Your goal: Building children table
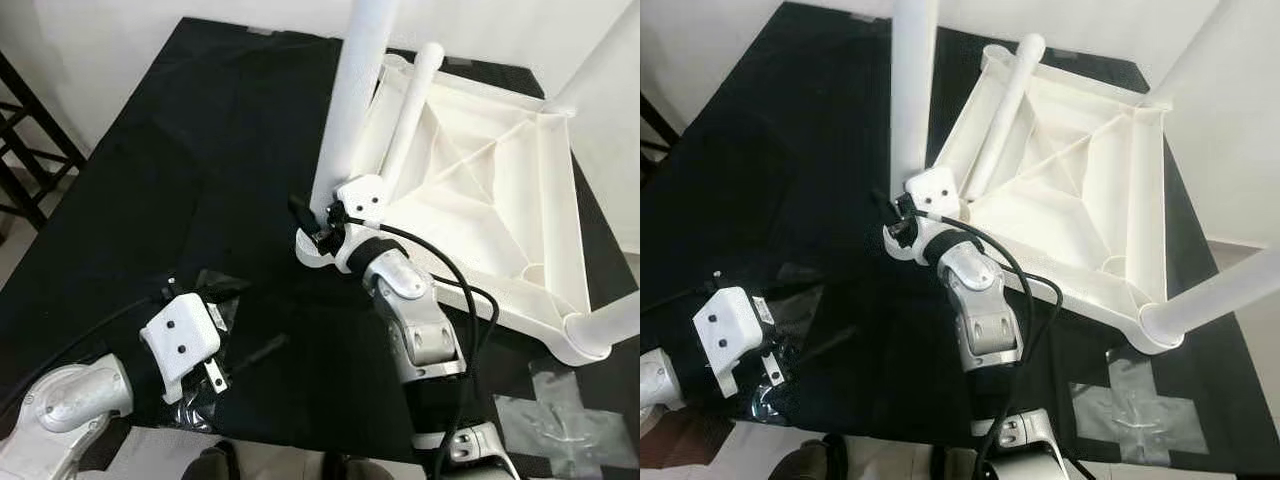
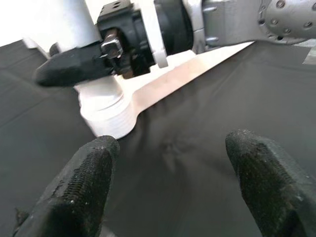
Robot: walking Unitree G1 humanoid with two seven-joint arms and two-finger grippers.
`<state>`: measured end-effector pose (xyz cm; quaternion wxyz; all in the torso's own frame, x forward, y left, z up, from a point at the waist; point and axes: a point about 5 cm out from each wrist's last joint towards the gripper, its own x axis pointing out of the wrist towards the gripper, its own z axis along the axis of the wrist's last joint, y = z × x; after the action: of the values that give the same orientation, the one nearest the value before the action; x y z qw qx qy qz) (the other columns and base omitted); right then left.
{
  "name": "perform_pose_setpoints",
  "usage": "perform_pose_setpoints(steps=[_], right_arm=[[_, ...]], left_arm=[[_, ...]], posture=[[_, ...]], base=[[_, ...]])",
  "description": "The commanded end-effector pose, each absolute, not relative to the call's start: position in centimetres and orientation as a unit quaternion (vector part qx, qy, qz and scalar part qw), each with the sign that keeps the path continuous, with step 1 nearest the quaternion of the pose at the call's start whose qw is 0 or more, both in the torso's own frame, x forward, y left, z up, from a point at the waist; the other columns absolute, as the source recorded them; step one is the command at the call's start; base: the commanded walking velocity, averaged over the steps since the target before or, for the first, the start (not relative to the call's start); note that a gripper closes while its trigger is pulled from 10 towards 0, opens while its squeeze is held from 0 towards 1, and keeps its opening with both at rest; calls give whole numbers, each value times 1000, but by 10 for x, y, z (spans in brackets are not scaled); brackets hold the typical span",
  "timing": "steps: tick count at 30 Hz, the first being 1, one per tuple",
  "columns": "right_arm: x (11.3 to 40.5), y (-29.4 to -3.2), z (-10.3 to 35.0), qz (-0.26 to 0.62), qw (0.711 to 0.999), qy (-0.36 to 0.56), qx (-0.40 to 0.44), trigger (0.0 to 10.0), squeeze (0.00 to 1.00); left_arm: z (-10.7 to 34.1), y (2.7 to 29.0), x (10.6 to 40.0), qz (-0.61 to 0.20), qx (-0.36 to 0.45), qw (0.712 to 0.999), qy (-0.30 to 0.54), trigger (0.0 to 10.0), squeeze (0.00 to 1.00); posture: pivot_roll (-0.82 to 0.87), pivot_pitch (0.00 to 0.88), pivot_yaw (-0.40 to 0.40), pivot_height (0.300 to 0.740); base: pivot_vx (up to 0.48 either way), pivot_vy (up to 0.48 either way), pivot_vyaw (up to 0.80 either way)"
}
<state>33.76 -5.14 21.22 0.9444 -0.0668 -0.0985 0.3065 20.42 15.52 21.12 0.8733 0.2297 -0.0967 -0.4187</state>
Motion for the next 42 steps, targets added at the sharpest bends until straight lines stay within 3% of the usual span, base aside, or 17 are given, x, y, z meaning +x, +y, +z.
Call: perform_pose_setpoints(steps=[1, 3, 4, 10, 11, 13, 14, 15, 18, 19, 20, 27, 30, 31, 38, 39, 42], right_arm=[[338, -44, 180, 325, 942, -12, -89, 10000, 0], [338, -44, 180, 325, 942, -12, -89, 10000, 0], [335, -34, 197, 396, 915, -26, -68, 10000, 1000], [331, -27, 225, 482, 869, -78, -73, 10000, 1000], [330, -27, 231, 518, 846, -89, -88, 10000, 98], [330, -27, 234, 543, 829, -93, -98, 10000, 98], [327, -28, 234, 590, 791, -94, -131, 10000, 0], [327, -28, 234, 590, 791, -94, -131, 10000, 0], [328, -33, 240, 686, 701, -84, -176, 10000, 0], [328, -33, 240, 686, 701, -84, -176, 10000, 0], [333, -33, 245, 705, 683, -77, -175, 10000, 0], [337, -33, 247, 717, 672, -69, -170, 10000, 0], [342, -31, 251, 736, 654, -66, -161, 9922, 0], [344, -30, 253, 744, 646, -63, -157, 0, 0], [348, -33, 252, 760, 629, -56, -152, 0, 0], [350, -40, 247, 746, 646, -55, -150, 0, 0], [351, -43, 246, 739, 655, -55, -150, 0, 0]], left_arm=[[207, 152, 201, -430, 223, 870, -93, 10000, 0], [207, 152, 201, -430, 223, 870, -93, 10000, 0], [208, 153, 202, -428, 226, 870, -94, 10000, 0], [208, 152, 203, -429, 225, 870, -95, 10000, 0], [208, 151, 203, -429, 225, 869, -95, 10000, 0], [208, 151, 203, -430, 225, 869, -96, 10000, 0], [209, 151, 203, -430, 225, 869, -96, 10000, 0], [209, 151, 203, -430, 225, 869, -96, 10000, 0], [210, 151, 203, -427, 227, 870, -98, 10000, 0], [210, 151, 203, -427, 227, 870, -98, 10000, 0], [210, 151, 203, -426, 227, 870, -98, 10000, 0], [210, 151, 203, -426, 227, 870, -98, 10000, 0], [210, 151, 202, -426, 228, 870, -97, 10000, 0], [211, 152, 201, -425, 228, 871, -96, 10000, 0], [211, 153, 200, -424, 227, 872, -95, 10000, 0], [210, 152, 200, -424, 227, 872, -95, 10000, 0], [210, 152, 201, -425, 226, 872, -95, 10000, 0]], posture=[[101, 278, -141, 740], [101, 278, -141, 740], [103, 278, -137, 740], [103, 277, -139, 740], [105, 276, -141, 740], [105, 276, -141, 740], [113, 276, -142, 740], [113, 276, -142, 740], [122, 276, -144, 740], [122, 276, -144, 740], [127, 278, -146, 740], [131, 279, -148, 740], [140, 288, -147, 740], [143, 293, -150, 740], [138, 297, -152, 740], [136, 297, -152, 740], [136, 297, -152, 740]], base=[[0, 0, 0], [0, 0, 0], [0, 0, 0], [0, 0, 0], [0, 0, 0], [0, 0, 0], [0, 0, 0], [0, 0, 0], [0, 0, 0], [0, 0, 0], [0, 0, 0], [0, 0, 0], [0, 0, 0], [0, 0, 0], [0, 0, 0], [0, 0, 0], [0, 0, 0]])
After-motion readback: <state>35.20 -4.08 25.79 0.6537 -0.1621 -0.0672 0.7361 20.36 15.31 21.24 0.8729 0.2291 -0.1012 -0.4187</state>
